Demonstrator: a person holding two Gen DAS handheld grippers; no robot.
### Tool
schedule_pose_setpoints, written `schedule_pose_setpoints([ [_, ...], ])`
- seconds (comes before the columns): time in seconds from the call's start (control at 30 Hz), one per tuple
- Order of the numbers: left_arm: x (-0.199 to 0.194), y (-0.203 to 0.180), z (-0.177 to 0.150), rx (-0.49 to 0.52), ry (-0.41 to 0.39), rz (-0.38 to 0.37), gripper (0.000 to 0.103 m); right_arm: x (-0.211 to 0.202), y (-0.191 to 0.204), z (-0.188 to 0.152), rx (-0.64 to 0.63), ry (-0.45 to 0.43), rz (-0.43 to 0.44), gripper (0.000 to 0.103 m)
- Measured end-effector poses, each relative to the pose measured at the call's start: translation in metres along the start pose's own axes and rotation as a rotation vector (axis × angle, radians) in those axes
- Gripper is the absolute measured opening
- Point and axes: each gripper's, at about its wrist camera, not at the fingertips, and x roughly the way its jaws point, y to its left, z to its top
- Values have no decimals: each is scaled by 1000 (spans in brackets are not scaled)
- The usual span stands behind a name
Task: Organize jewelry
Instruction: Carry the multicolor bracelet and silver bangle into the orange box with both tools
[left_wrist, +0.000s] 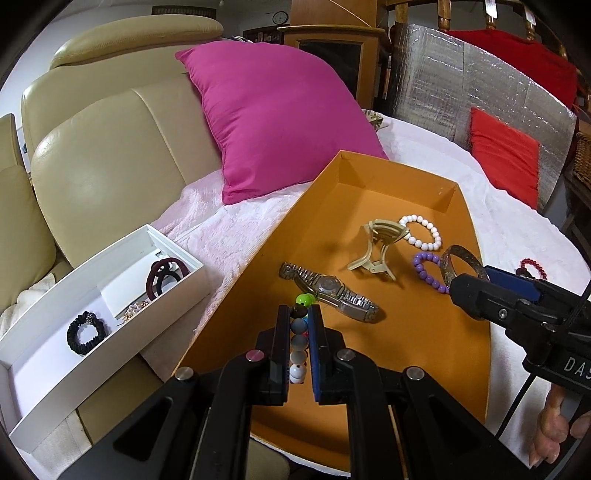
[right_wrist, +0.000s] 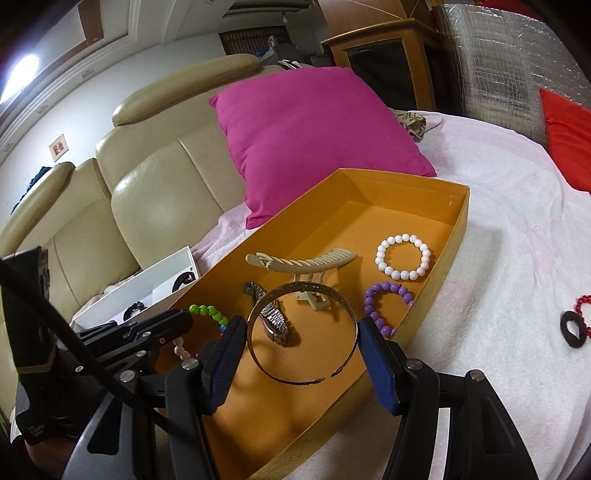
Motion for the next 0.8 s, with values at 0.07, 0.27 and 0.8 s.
schedule_pose_setpoints([
  [0.07, 2, 0, 0, 0, 4, 0, 9, 2, 0, 0, 0, 2, -1, 65],
  [0.27, 6, 0, -1, 4, 13, 11, 9, 8, 1, -2, -5, 13, -3, 65],
  [0.8, 18, 5, -7, -4, 47, 31, 9, 15, 2, -3, -1, 16, -12, 66],
])
